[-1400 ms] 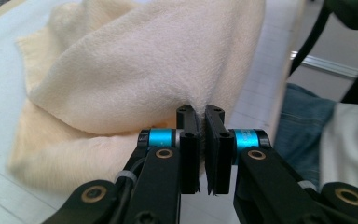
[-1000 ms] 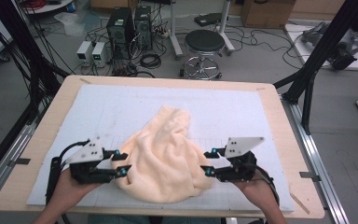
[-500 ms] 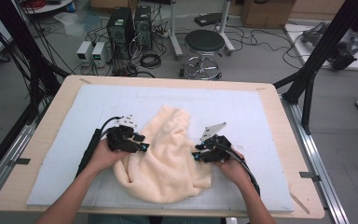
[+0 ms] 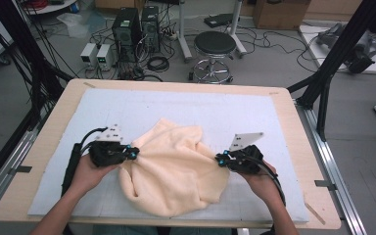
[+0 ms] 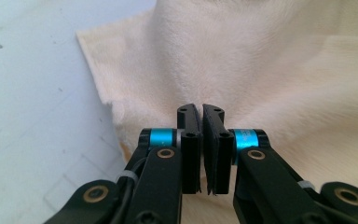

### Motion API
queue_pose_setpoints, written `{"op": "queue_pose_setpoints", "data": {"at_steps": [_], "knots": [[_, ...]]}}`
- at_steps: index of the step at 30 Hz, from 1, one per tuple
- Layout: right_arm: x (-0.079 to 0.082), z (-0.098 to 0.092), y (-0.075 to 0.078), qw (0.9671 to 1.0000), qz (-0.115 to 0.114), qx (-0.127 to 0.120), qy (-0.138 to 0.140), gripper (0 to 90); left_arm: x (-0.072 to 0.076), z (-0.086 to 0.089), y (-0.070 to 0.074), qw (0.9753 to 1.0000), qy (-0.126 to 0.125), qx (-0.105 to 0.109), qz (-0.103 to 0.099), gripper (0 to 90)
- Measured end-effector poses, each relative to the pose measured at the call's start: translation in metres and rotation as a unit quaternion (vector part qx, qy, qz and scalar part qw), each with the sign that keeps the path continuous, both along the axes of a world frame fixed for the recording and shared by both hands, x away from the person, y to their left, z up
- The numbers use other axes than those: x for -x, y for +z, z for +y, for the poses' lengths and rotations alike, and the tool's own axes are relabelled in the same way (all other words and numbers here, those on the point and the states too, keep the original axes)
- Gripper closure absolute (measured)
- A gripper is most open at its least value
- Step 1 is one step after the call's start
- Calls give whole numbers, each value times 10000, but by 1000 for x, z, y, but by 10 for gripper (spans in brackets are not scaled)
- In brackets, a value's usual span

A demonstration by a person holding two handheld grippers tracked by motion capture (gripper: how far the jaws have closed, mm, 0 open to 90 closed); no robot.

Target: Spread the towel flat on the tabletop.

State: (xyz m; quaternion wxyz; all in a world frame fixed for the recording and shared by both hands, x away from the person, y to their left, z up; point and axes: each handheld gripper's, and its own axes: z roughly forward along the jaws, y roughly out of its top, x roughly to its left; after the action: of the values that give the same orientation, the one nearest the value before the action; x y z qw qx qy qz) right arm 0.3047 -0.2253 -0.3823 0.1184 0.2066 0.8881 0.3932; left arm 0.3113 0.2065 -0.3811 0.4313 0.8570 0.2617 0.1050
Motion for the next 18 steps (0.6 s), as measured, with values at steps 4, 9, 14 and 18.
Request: {"op": "queue_pose_setpoints", "data": {"at_steps": [4, 9, 14, 18], "knots": [[23, -3, 9, 9999, -83, -70, 51, 842, 37, 10, 4, 9997, -166, 169, -62, 857], [55, 9, 12, 9988, 8, 173, 465, 783, 64, 17, -2, 9992, -308, 238, -21, 831], [42, 5, 23, 9994, -78, -77, 334, 668, 40, 13, 7, 9992, -251, 313, -2, 679], [10, 7, 13, 9998, 18, -179, 65, 625, 4, -1, 7, 9995, -101, 297, -92, 633]]}}
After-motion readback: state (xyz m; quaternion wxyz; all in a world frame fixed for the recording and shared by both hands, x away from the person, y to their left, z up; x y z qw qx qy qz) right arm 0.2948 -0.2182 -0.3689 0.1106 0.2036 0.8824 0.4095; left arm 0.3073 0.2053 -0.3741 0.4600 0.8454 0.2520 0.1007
